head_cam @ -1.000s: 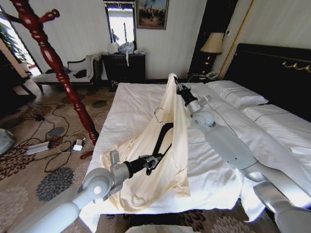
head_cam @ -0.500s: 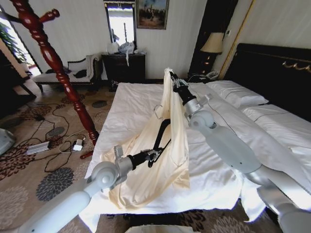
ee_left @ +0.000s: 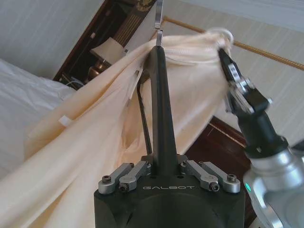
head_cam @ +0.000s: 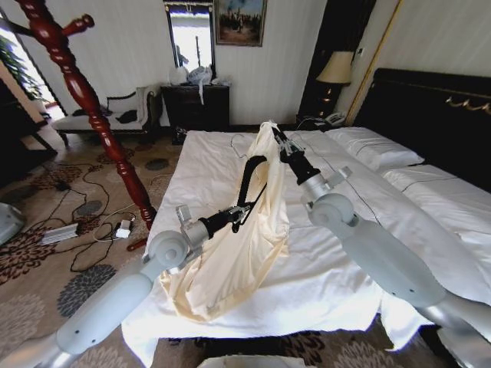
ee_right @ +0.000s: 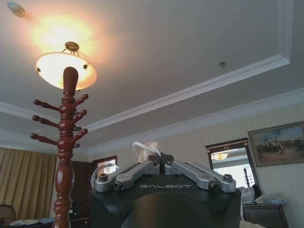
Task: Pick up the clothes from the bed and hang them on the clothes hanger.
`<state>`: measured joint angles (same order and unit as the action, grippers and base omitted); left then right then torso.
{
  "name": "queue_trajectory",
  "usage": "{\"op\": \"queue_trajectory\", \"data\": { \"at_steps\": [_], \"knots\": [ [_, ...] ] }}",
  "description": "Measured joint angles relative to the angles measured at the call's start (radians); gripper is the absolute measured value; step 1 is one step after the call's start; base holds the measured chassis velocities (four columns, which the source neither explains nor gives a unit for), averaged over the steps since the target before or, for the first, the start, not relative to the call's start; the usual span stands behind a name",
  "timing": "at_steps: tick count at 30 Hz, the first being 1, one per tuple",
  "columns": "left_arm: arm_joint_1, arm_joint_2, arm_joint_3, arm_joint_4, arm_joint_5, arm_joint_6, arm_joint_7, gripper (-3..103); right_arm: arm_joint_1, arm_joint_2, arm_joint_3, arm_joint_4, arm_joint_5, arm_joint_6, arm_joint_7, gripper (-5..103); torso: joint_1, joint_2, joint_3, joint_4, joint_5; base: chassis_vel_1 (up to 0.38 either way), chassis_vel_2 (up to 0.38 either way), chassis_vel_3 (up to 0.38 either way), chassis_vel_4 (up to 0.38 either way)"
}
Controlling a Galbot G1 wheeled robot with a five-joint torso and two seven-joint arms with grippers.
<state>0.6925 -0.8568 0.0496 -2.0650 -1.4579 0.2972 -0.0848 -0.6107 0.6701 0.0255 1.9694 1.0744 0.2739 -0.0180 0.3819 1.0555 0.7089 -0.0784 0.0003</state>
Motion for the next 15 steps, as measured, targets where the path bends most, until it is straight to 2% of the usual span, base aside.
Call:
{"op": "queue_trajectory", "data": {
  "at_steps": [3, 6, 8, 14, 15],
  "knots": [
    [-0.023, 0.018, -0.007, 0.000, -0.014, -0.003, -0.008, 20, -0.128, -0.070, 0.063, 0.100, -0.015, 0.026, -0.063, 0, 0.000, 0.000, 0.000, 0.0004, -0.0002, 0.000, 0.000, 0.000, 0.000],
    [-0.032, 0.023, -0.008, -0.001, -0.017, -0.003, -0.013, 20, -0.172, -0.091, 0.074, 0.136, -0.031, 0.031, -0.075, 0, 0.000, 0.000, 0.000, 0.0005, -0.0003, 0.000, 0.000, 0.000, 0.000],
    [-0.046, 0.027, -0.011, -0.009, -0.030, -0.003, -0.024, 20, -0.209, -0.109, 0.075, 0.180, -0.079, 0.017, -0.068, 0, 0.000, 0.000, 0.000, 0.0004, -0.0005, 0.000, 0.000, 0.000, 0.000],
    [-0.059, 0.037, -0.016, -0.029, -0.046, -0.003, -0.035, 20, -0.201, -0.107, 0.030, 0.182, -0.109, -0.033, -0.027, -2, 0.000, 0.000, 0.000, 0.0007, -0.0004, 0.000, 0.000, 0.000, 0.000],
    [-0.058, 0.041, -0.016, -0.033, -0.046, -0.004, -0.035, 20, -0.196, -0.107, 0.023, 0.172, -0.112, -0.038, -0.024, 3, 0.000, 0.000, 0.000, 0.0009, -0.0004, 0.000, 0.000, 0.000, 0.000]
  ]
}}
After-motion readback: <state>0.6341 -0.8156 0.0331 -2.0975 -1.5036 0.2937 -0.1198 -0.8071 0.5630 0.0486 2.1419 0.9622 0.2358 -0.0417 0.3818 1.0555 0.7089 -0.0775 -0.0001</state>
